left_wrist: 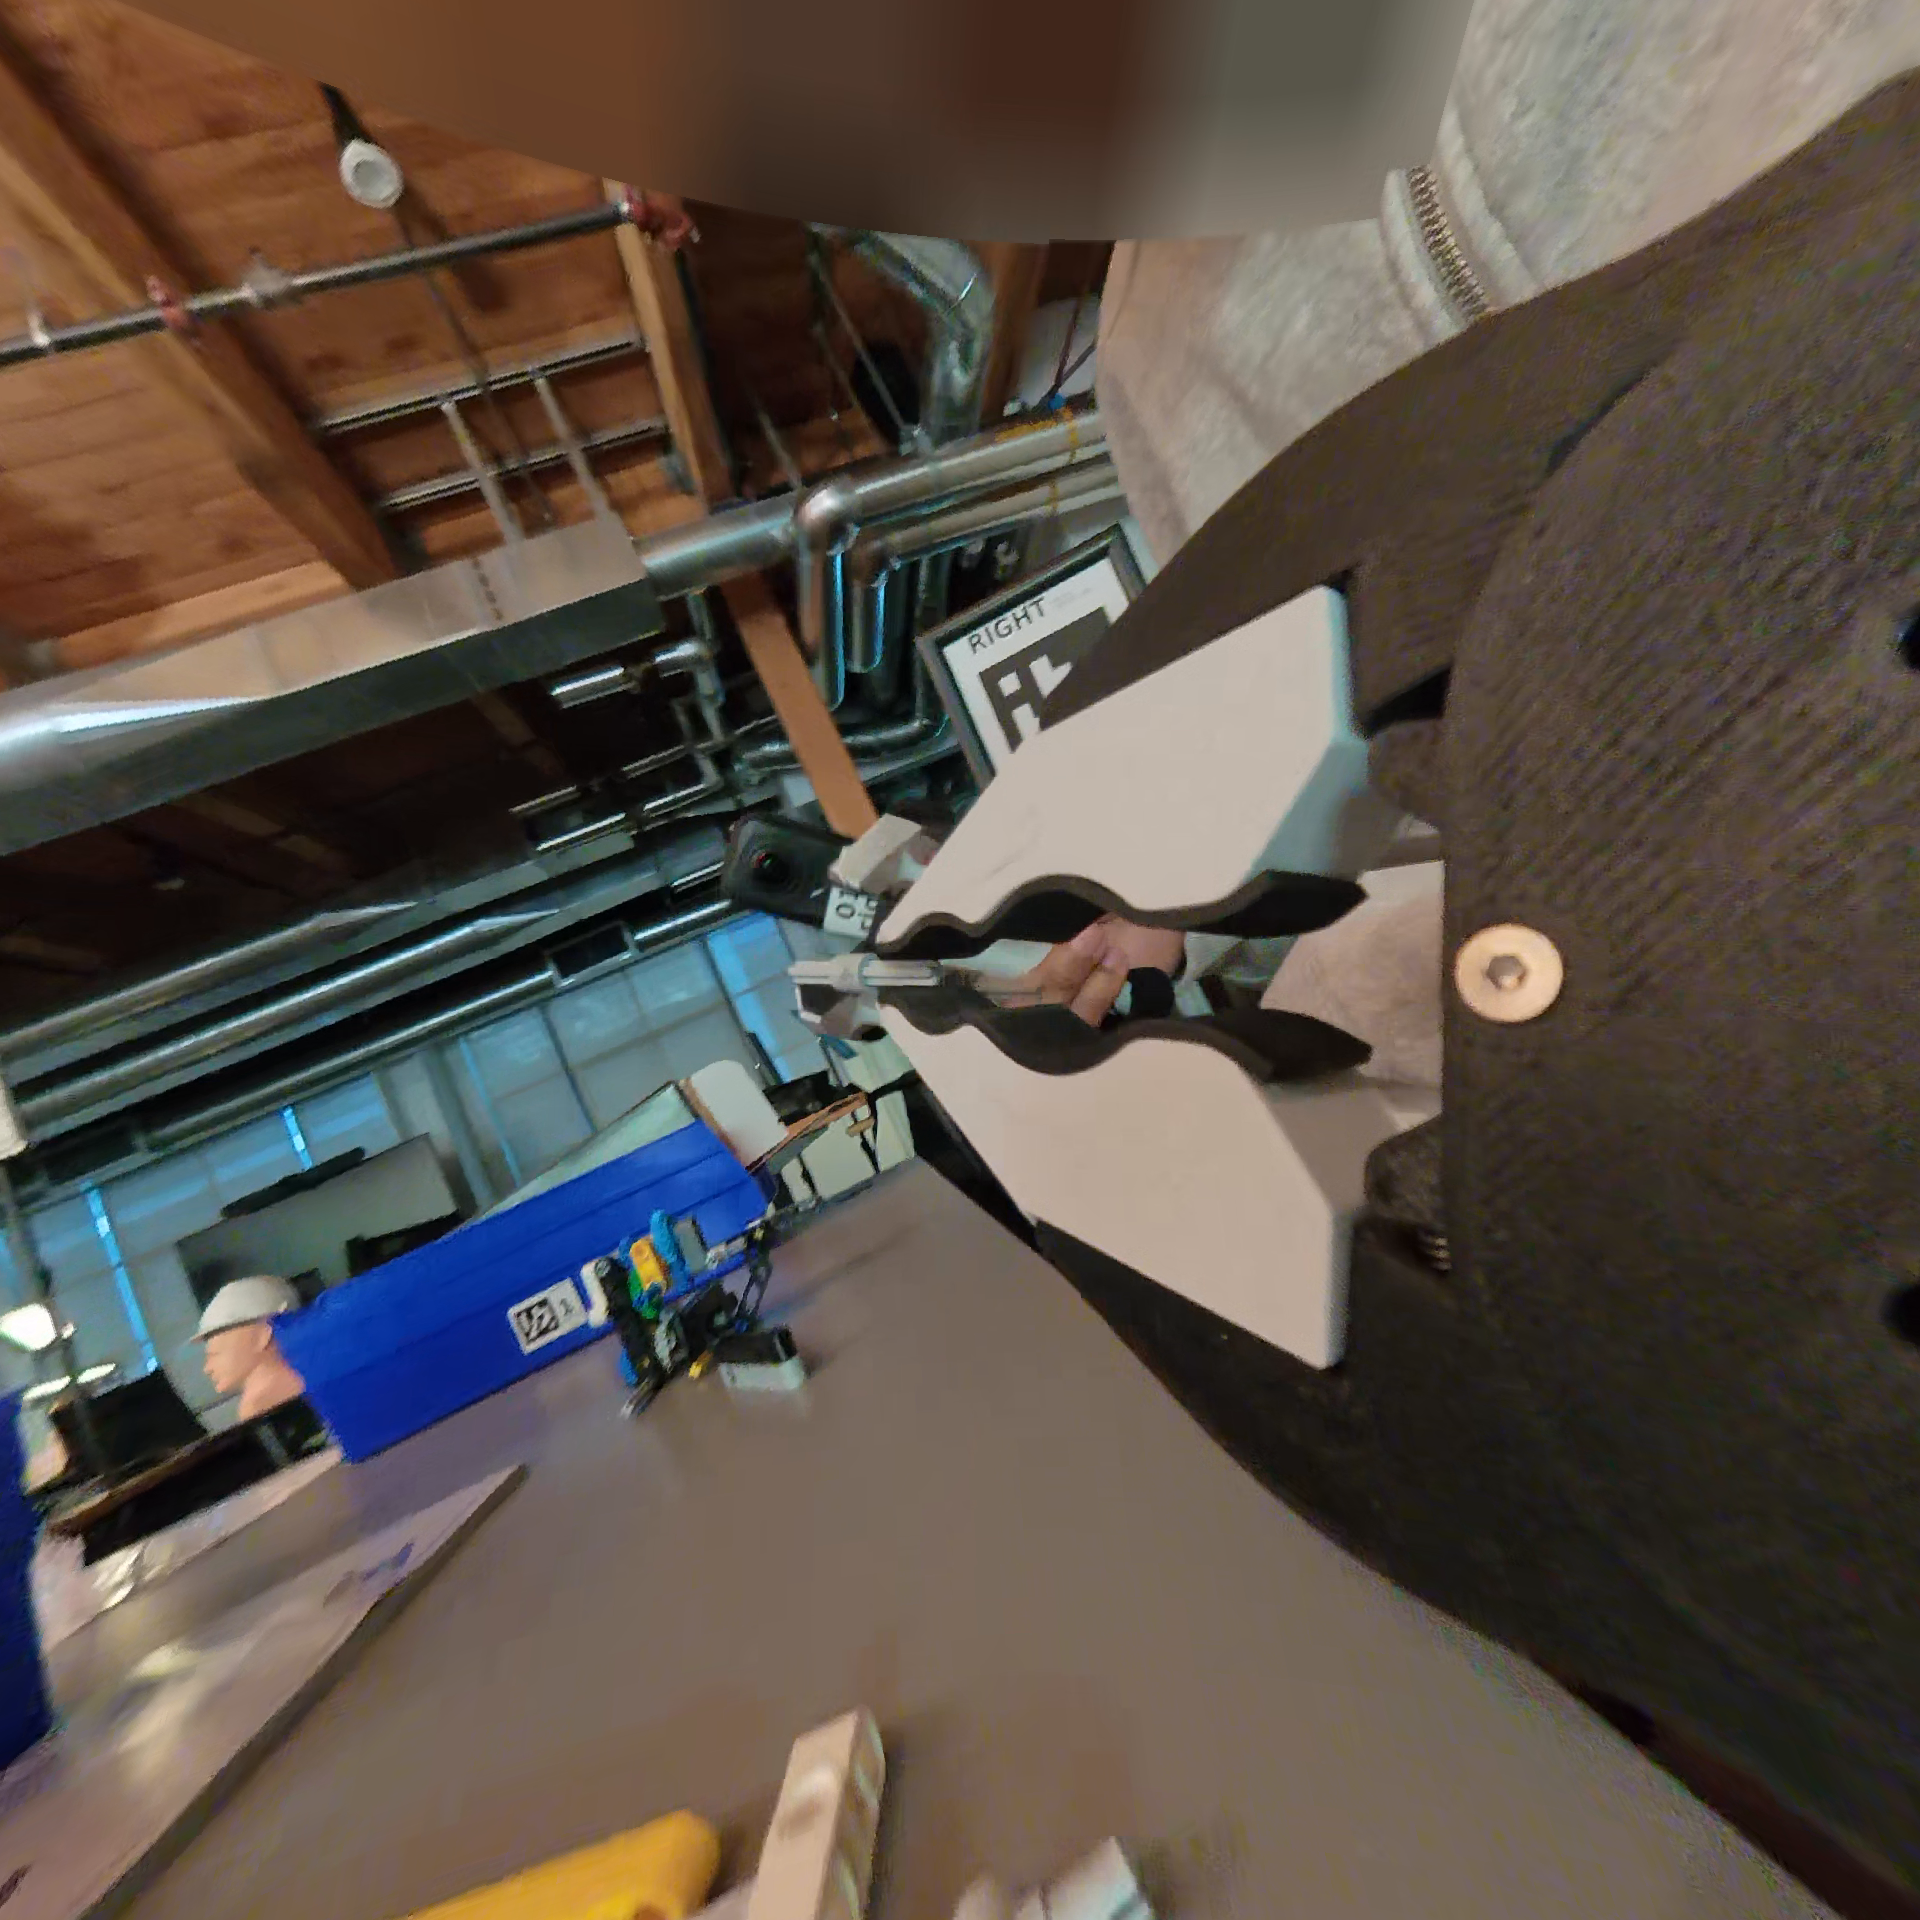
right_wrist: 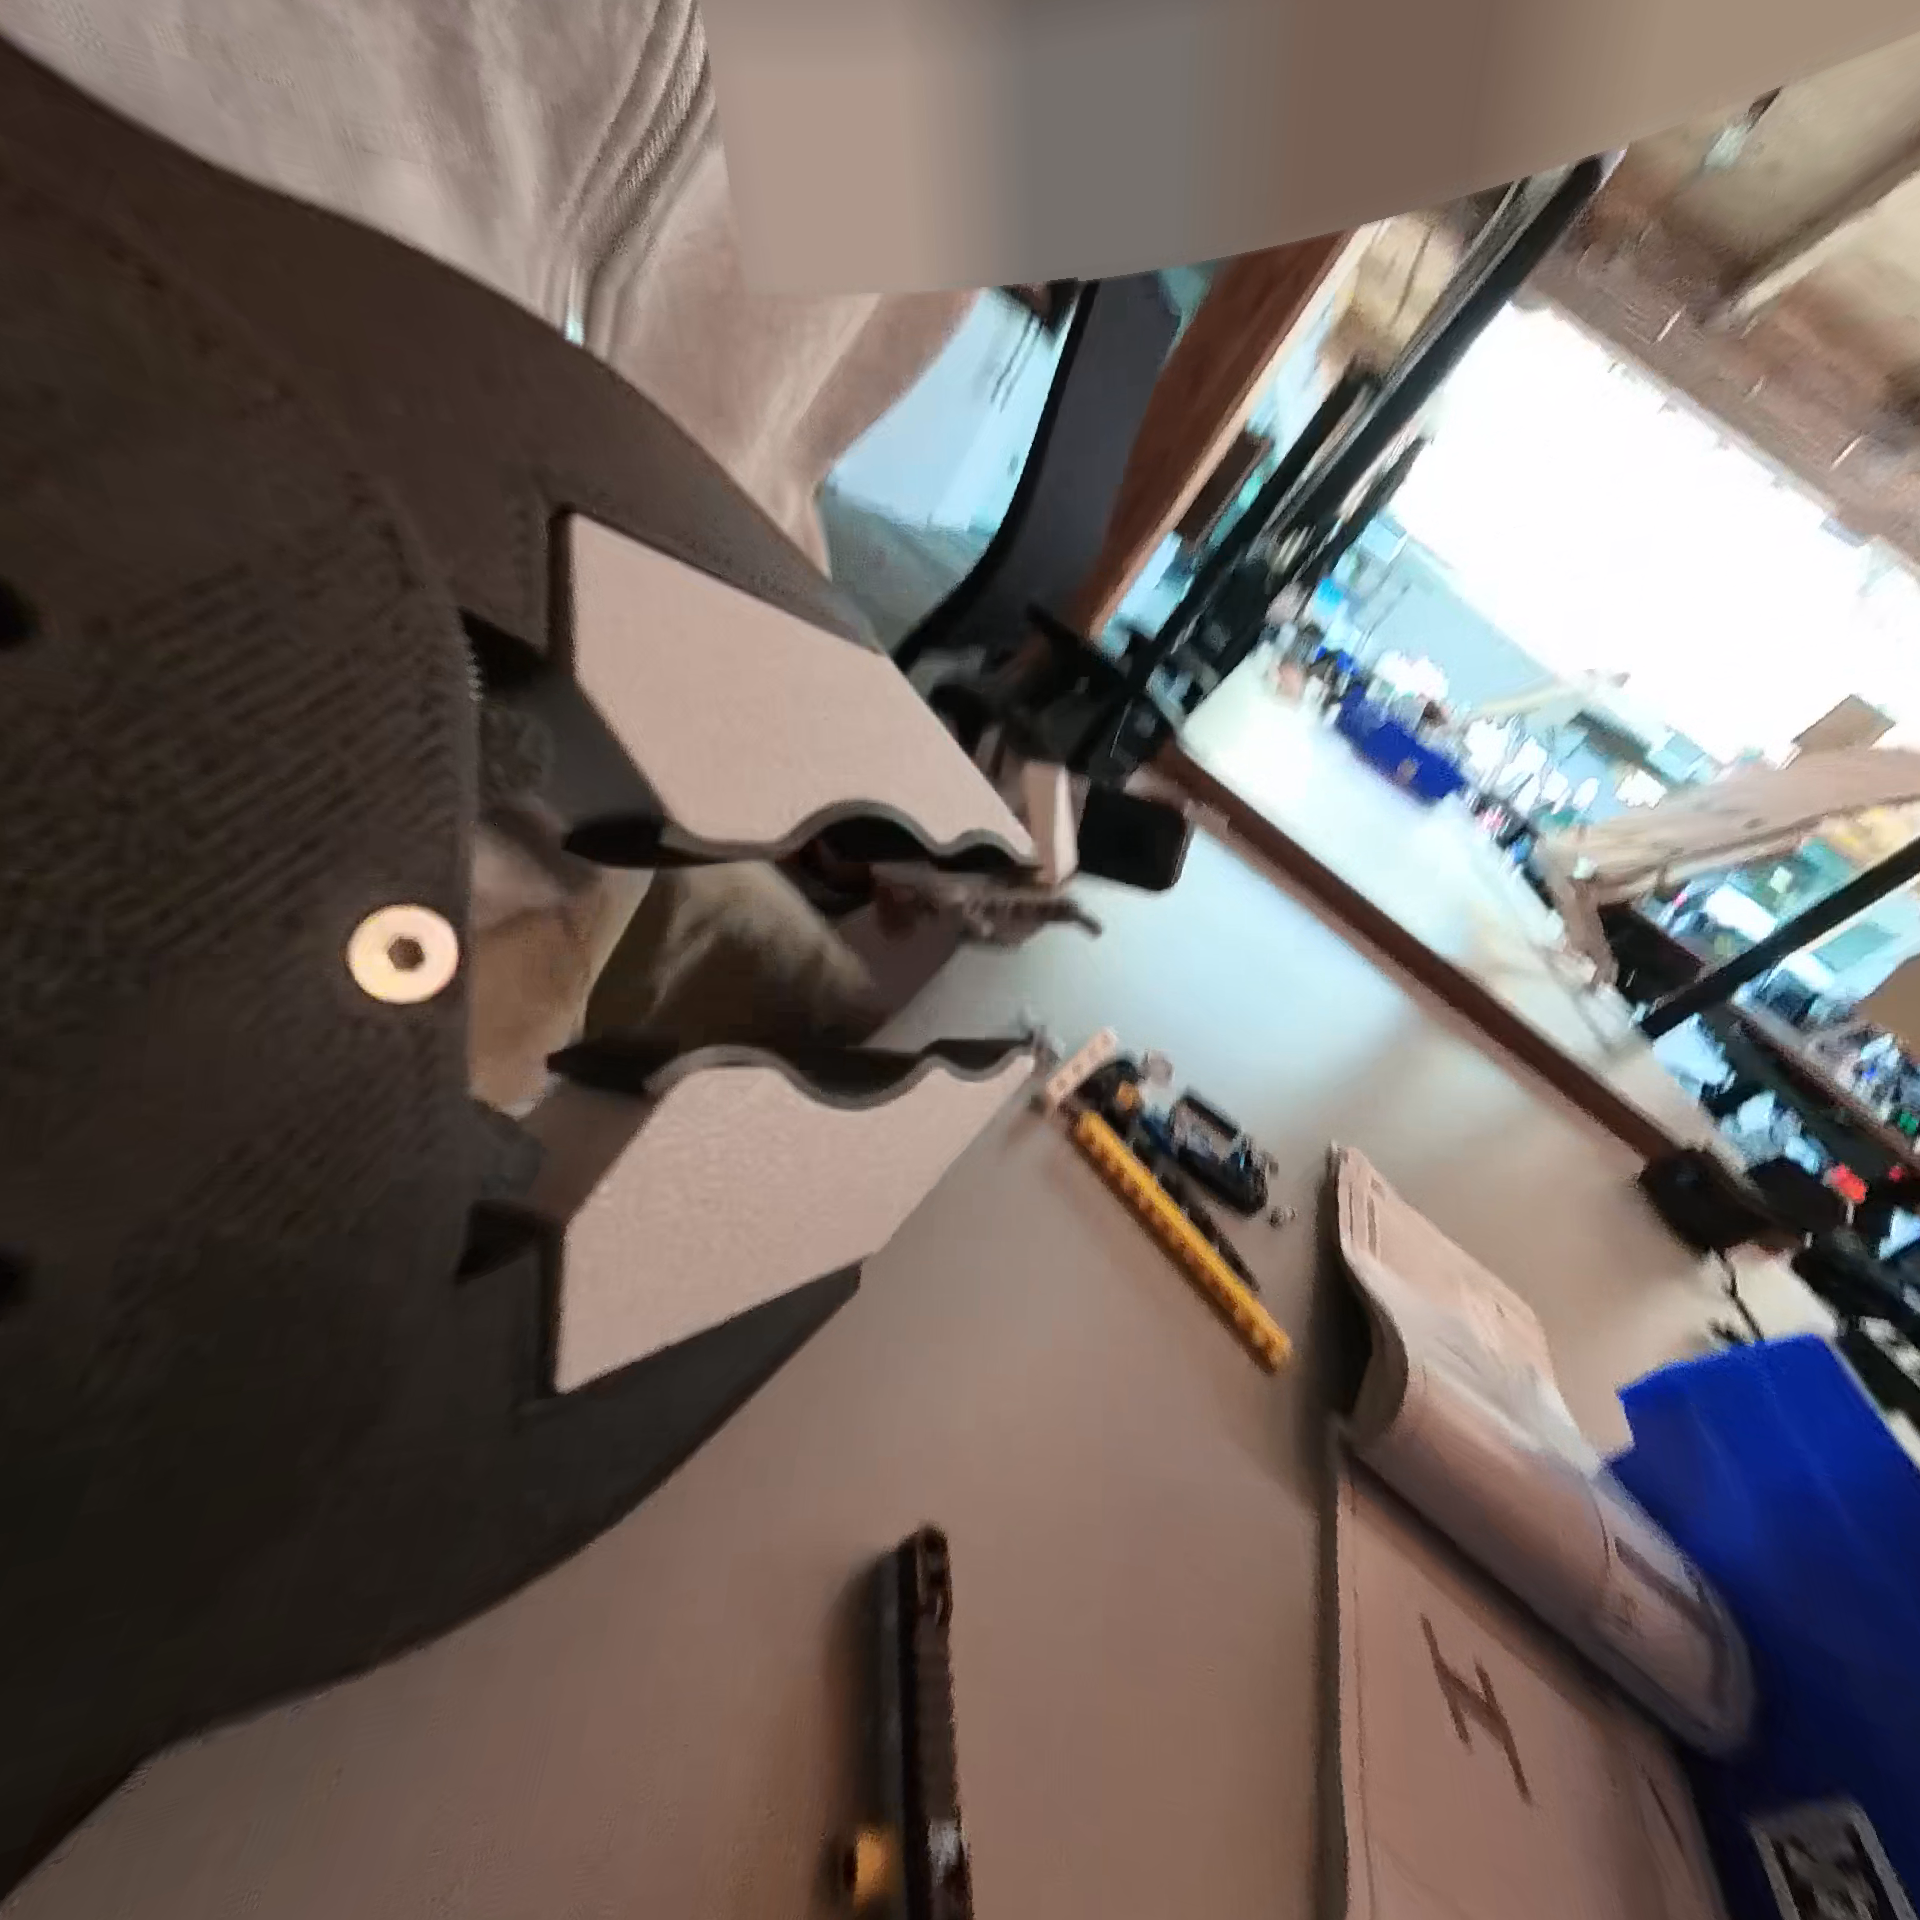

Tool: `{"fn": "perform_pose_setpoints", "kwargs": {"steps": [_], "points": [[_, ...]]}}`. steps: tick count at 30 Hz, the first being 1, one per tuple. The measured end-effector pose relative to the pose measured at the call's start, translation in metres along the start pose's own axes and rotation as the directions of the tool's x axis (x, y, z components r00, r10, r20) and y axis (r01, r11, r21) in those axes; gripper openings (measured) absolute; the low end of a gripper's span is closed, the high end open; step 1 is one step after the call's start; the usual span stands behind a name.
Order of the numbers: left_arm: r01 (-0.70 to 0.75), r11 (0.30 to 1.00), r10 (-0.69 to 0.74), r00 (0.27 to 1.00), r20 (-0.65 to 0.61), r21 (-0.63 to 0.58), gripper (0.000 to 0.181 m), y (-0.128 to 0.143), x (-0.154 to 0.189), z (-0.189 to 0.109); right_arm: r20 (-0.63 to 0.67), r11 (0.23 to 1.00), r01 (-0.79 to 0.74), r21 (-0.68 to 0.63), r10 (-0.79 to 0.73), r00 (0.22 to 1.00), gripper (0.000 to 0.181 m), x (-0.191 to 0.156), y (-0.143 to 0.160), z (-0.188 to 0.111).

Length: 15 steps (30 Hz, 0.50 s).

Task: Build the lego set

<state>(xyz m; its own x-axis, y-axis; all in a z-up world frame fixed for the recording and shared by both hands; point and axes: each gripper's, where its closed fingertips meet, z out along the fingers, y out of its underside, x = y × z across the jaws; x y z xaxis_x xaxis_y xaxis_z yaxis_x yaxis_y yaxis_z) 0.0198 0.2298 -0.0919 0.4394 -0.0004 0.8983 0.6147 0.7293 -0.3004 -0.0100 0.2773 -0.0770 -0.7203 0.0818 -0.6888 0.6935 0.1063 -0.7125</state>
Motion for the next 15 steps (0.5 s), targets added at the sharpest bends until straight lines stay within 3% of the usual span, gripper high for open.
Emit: {"fn": "perform_pose_setpoints", "kwargs": {"steps": [4,10,13,15], "points": [[0.023,0.999,-0.025,0.999,0.031,0.043,0.002,-0.007,-0.006,-0.005,-0.135,0.972,0.211,-0.101,-0.224,0.965,0.026,0.012,0.012,-0.001],[0.105,0.99,-0.107,0.994,0.015,0.098,0.002,-0.012,-0.012,-0.01,-0.075,0.893,0.441,-0.085,-0.447,0.891,0.031,0.001,0.016,0.007],[0.089,0.991,-0.092,0.995,0.025,0.101,0.002,-0.012,-0.013,-0.011,-0.069,0.791,0.607,-0.077,-0.611,0.788,0.034,0.002,0.022,0.011],[0.083,0.991,-0.087,0.996,0.029,0.106,0.002,-0.013,-0.013,-0.012,-0.081,0.694,0.717,-0.063,-0.72,0.689,0.047,0.004,0.025,0.019]]}}
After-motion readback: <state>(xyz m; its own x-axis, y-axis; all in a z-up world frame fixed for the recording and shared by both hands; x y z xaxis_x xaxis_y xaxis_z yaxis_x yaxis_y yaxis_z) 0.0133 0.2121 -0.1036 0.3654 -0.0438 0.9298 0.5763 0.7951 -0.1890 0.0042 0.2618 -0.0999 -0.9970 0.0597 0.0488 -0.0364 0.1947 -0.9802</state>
